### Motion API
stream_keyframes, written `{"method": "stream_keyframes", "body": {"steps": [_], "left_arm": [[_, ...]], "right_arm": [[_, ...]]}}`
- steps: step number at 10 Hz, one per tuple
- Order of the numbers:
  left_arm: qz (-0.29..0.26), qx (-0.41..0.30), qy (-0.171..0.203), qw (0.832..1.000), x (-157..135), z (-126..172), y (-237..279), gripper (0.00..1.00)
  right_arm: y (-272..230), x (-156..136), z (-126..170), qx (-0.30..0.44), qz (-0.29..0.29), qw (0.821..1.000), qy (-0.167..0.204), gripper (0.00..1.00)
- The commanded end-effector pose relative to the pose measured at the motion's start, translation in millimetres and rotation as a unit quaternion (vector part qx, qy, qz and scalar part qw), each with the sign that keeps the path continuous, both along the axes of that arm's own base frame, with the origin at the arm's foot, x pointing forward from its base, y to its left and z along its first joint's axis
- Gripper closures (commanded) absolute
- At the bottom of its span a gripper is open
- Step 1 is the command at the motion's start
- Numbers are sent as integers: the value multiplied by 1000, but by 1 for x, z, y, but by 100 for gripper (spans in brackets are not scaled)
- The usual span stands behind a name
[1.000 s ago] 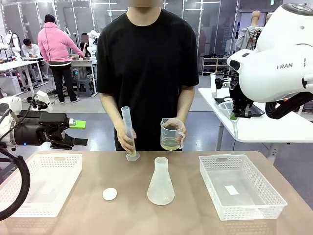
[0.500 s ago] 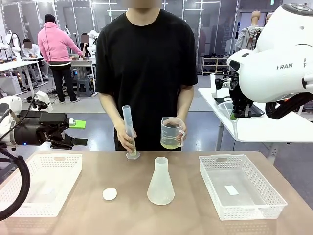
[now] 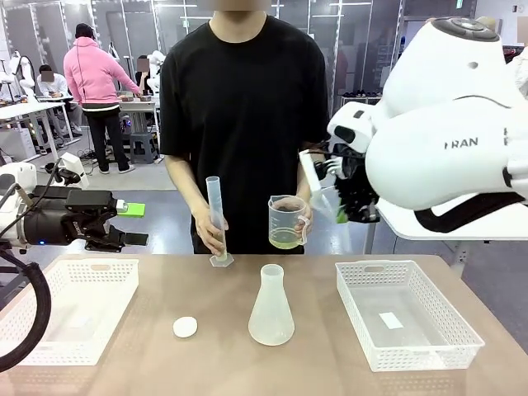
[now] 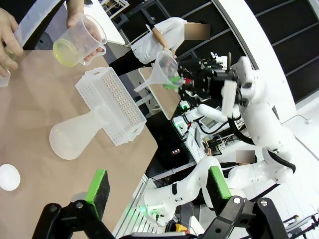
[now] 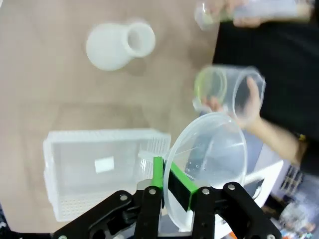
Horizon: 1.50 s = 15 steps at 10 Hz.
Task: Prepare the solutions needed for the experiment.
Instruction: Pick up the Plastic Funnel and insert it into the Big flask.
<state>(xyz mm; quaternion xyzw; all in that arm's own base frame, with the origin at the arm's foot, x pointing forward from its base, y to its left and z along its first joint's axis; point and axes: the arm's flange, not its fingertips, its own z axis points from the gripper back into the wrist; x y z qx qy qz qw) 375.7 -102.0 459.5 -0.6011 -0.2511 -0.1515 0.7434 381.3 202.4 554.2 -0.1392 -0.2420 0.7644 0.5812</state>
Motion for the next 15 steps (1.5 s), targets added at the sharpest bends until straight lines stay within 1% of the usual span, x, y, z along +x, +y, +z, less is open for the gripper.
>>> {"method": "stream_keyframes", "body": {"steps": [1, 2, 4, 5, 6, 8, 9, 10, 11, 15], "left_arm": [[-5, 3, 4, 1000, -2, 2, -1, 0], [-5, 3, 4, 1000, -2, 2, -1, 0], [-5, 3, 4, 1000, -2, 2, -1, 0], [-5, 3, 4, 1000, -2, 2, -1, 0], [-5, 3, 4, 1000, -2, 2, -1, 0], [-5, 3, 4, 1000, -2, 2, -1, 0], [-5, 3, 4, 1000, -2, 2, -1, 0], [-5, 3, 4, 1000, -2, 2, -1, 0], [-5, 3, 4, 1000, -2, 2, -1, 0], [-5, 3, 4, 1000, -2, 2, -1, 0]], "right_arm": [[5, -26, -6, 32, 109, 993, -30, 94], [13, -32, -5, 42, 139, 989, -43, 94], [29, -39, -4, 60, 189, 980, -25, 94], [36, -42, -4, 58, 202, 977, -19, 94], [39, -39, -3, 72, 213, 974, -17, 94], [44, -32, 1, 88, 221, 971, -21, 94], [45, -31, 3, 87, 235, 968, -21, 94], [43, -31, 4, 78, 242, 967, -35, 94], [45, -41, 2, 77, 210, 974, -23, 94], [45, -39, 3, 72, 214, 974, -28, 94]]}}
